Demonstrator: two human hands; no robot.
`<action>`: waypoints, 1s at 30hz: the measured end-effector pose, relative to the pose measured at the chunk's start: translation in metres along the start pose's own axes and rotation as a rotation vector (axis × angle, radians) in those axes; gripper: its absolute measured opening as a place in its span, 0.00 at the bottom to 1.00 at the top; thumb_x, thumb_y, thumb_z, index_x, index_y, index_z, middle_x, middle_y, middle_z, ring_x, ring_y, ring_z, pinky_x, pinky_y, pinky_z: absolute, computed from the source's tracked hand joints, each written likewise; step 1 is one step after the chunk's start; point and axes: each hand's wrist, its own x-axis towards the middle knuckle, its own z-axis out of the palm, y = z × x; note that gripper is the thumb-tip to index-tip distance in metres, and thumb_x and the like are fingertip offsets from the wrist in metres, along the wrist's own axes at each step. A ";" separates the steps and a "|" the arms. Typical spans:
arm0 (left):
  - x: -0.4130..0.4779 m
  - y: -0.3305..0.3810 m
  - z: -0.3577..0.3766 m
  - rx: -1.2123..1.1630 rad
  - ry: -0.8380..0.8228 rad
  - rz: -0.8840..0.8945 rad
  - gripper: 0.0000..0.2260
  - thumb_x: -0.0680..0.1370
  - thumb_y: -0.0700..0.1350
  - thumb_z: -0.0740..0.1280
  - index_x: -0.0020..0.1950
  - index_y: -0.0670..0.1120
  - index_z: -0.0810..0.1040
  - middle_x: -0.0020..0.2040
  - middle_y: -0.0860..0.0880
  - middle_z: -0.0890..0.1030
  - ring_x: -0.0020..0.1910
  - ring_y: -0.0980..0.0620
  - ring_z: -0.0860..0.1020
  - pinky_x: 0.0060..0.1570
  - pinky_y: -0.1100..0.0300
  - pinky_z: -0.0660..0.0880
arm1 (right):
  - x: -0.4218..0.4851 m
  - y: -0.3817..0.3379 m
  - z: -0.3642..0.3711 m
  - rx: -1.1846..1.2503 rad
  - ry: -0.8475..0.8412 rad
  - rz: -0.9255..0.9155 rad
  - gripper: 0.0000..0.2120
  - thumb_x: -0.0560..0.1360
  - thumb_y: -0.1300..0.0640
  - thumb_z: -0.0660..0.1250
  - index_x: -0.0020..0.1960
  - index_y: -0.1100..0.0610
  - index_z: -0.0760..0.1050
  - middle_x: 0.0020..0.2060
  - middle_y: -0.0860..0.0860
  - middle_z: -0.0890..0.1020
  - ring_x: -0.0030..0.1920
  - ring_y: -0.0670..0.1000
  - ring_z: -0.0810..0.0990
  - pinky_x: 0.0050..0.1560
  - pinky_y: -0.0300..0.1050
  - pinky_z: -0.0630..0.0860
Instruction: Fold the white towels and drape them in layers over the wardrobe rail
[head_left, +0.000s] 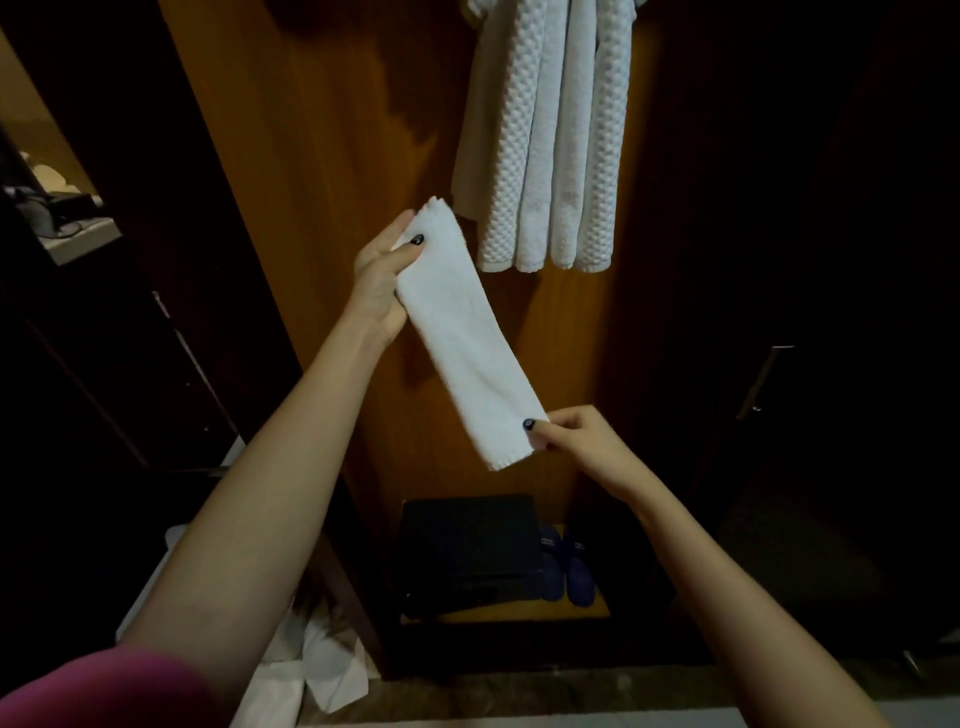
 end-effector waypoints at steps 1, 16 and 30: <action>0.001 -0.001 -0.006 0.021 0.035 0.005 0.23 0.77 0.30 0.64 0.72 0.39 0.67 0.57 0.46 0.79 0.51 0.51 0.82 0.46 0.62 0.78 | -0.001 0.000 -0.002 -0.019 0.047 0.005 0.19 0.78 0.54 0.68 0.28 0.50 0.80 0.31 0.56 0.76 0.36 0.52 0.68 0.42 0.45 0.63; -0.017 -0.029 -0.042 0.311 -0.030 -0.011 0.14 0.75 0.32 0.68 0.58 0.45 0.80 0.61 0.48 0.77 0.51 0.54 0.79 0.41 0.68 0.77 | -0.025 -0.025 -0.061 -0.040 0.501 0.162 0.16 0.72 0.64 0.73 0.59 0.63 0.78 0.52 0.56 0.80 0.52 0.55 0.80 0.54 0.50 0.79; 0.006 -0.007 -0.009 0.374 -0.318 -0.045 0.13 0.79 0.31 0.61 0.59 0.42 0.79 0.48 0.49 0.81 0.37 0.63 0.80 0.40 0.70 0.75 | -0.015 -0.101 -0.130 -0.090 0.630 -0.129 0.12 0.78 0.59 0.68 0.57 0.46 0.74 0.53 0.47 0.76 0.46 0.48 0.78 0.36 0.39 0.75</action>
